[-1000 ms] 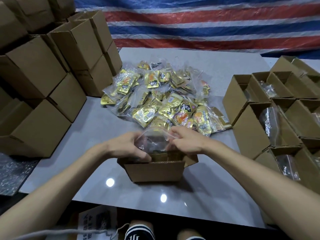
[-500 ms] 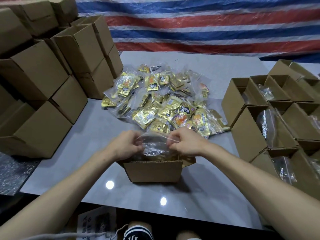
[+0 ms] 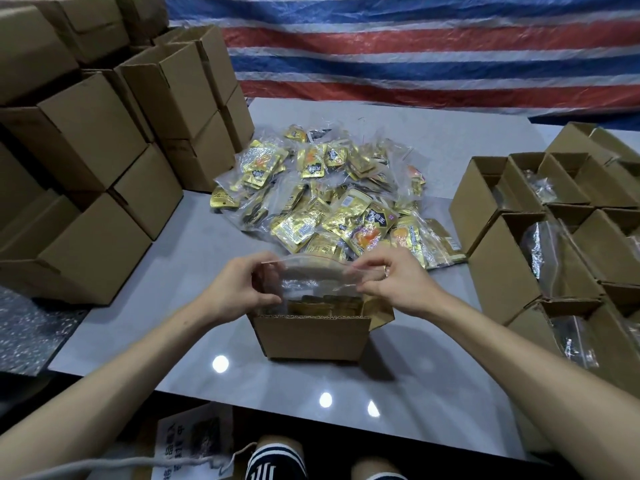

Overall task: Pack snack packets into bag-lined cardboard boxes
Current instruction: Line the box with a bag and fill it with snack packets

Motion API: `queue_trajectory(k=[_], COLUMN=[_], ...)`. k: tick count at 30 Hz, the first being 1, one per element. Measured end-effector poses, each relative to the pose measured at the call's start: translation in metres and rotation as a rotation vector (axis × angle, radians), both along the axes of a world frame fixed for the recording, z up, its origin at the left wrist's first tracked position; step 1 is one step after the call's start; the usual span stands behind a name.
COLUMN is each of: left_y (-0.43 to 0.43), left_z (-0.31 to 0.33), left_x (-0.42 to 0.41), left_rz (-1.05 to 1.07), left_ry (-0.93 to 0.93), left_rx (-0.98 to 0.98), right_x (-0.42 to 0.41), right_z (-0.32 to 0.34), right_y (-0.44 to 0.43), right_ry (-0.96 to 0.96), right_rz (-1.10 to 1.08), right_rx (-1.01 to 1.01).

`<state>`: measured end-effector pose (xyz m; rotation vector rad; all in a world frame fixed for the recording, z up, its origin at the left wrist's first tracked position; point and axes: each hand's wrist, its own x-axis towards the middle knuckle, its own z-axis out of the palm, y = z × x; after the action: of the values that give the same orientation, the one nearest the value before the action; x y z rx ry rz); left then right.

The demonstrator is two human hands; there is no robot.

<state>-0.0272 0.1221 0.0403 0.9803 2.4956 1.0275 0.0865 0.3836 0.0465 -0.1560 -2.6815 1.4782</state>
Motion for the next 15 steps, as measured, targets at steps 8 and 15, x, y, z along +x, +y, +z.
queue_trajectory(k=[8,15], left_y=[-0.002,0.012], left_z=[-0.009,-0.001], left_x=[0.010,-0.005], left_rz=[-0.306,-0.475], left_ry=[0.522,0.538], left_rx=[-0.003,-0.379], right_x=[0.009,0.007], right_z=[-0.004,-0.006], right_y=[0.001,-0.009], right_ry=[-0.038,-0.166], right_rz=[0.223,0.334], right_rx=[0.094,0.379])
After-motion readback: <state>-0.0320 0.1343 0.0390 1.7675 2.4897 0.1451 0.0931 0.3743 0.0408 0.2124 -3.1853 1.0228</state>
